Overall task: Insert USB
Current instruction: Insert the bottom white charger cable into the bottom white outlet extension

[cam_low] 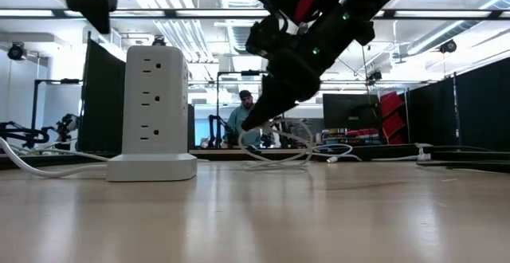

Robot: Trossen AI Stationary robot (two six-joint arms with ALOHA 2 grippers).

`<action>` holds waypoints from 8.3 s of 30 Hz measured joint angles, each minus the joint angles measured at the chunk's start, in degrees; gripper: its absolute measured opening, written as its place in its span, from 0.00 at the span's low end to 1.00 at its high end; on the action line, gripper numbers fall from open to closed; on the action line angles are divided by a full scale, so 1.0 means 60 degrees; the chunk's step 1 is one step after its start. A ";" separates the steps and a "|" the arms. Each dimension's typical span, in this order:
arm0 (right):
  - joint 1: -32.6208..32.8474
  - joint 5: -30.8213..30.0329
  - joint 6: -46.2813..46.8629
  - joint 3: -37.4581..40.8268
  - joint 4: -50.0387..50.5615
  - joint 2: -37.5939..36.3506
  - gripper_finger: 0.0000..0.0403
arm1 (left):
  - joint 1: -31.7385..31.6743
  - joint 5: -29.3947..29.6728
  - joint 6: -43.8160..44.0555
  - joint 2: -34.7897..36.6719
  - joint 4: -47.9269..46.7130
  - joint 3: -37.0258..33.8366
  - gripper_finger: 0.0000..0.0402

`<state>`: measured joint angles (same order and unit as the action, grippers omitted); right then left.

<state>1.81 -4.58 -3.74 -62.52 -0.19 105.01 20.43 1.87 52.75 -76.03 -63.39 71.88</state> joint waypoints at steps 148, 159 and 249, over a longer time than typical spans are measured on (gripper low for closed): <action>-0.1924 0.5632 0.2819 -0.3246 0.2917 -0.3646 0.44 | -0.0174 0.4560 -1.0949 -0.0273 0.5597 0.1496 0.10; -0.0861 0.1322 -0.1586 -0.3257 0.3006 -0.3956 0.44 | -0.1888 0.2938 -0.4525 0.0773 0.4673 0.1496 0.10; 0.0640 -0.1958 -0.4394 -0.3257 0.0493 -0.2947 0.03 | -0.3340 -0.0769 -0.2329 0.0966 0.5081 0.1496 0.23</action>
<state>5.65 -16.33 -30.10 -82.06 2.77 87.33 0.38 -2.75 38.77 -70.23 -32.90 80.86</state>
